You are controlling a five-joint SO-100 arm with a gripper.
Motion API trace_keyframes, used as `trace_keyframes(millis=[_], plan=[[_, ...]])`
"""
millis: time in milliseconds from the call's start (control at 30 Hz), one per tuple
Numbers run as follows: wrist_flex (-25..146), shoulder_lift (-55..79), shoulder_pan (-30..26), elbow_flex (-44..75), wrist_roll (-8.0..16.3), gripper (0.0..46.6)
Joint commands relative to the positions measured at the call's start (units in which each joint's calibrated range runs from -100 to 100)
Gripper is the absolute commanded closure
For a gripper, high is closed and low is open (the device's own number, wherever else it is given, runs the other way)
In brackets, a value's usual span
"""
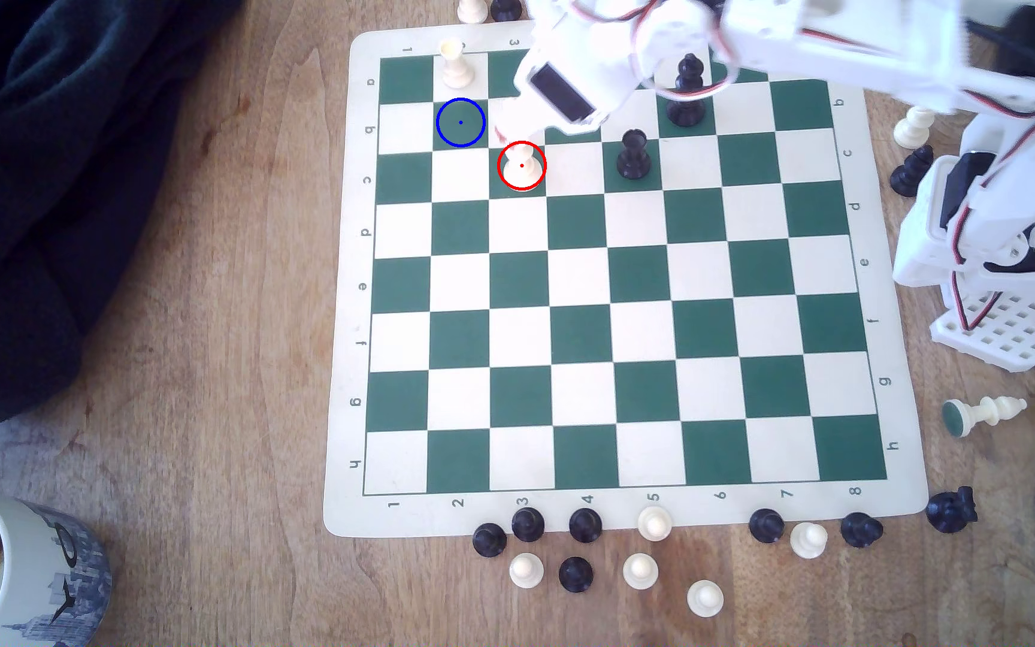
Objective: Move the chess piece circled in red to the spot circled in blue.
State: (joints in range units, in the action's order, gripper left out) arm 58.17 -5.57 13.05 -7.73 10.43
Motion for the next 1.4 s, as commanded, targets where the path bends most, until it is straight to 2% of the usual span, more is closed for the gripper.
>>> trace_keyframes(millis=[0, 500, 1367], plan=[[0.64, 2.18, 0.75, 6.91, -0.24, 30.2], [2.85, 11.51, 2.16, 10.45, -0.54, 29.3], [-2.31, 16.27, 0.60, 13.53, -0.20, 30.4]])
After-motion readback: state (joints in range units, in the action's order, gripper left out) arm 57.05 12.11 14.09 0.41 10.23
